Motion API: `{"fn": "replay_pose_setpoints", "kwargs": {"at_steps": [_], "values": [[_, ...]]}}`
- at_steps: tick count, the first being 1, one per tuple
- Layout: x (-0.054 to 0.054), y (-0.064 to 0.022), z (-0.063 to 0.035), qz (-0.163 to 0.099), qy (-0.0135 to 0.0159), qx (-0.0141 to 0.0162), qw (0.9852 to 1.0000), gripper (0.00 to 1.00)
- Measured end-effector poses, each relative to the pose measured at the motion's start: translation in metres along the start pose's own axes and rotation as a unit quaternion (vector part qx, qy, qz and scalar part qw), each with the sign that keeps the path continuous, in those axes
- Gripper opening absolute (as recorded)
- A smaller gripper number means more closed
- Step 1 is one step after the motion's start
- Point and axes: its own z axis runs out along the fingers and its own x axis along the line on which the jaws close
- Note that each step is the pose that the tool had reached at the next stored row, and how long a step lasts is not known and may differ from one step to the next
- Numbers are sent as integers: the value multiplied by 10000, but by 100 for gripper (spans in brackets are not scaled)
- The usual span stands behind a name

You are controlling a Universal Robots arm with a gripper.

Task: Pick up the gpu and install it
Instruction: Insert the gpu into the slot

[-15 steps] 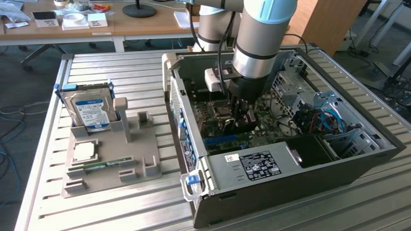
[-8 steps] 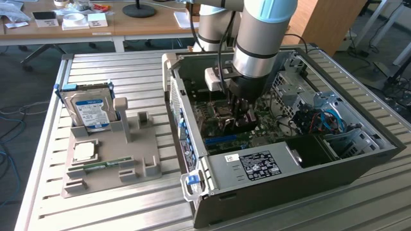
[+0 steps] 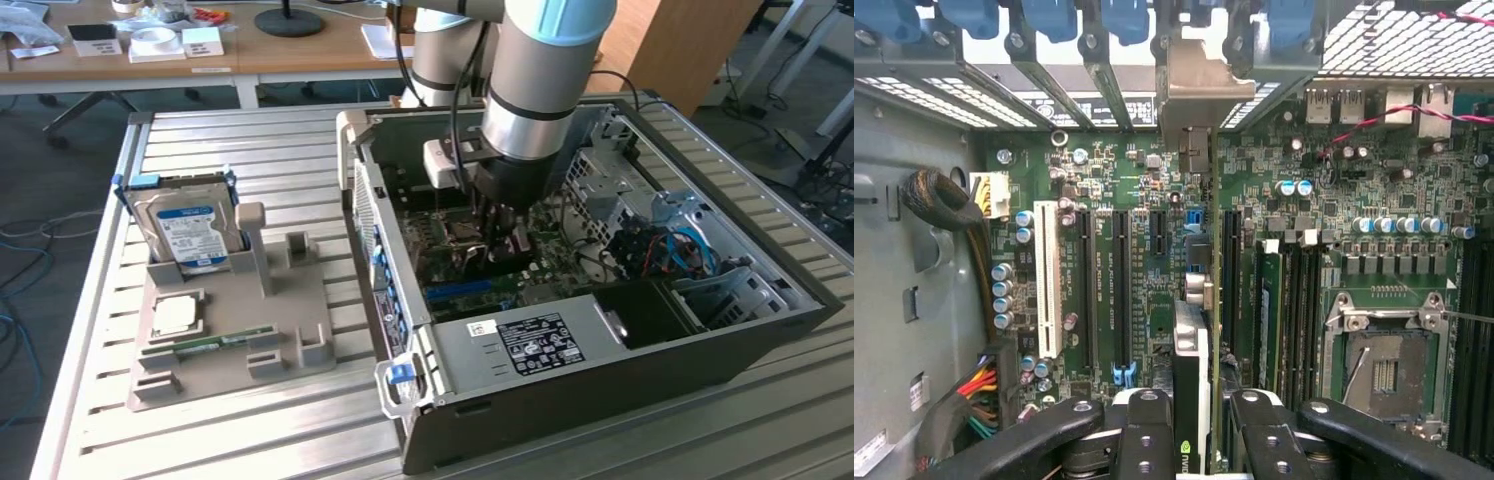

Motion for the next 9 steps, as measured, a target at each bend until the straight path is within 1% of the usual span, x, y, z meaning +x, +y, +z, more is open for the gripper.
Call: {"fn": "replay_pose_setpoints", "kwargs": {"at_steps": [4,9], "values": [[8,3,5,0,-1,1,10000,27],[18,35,16,3,0,0,10000,27]]}}
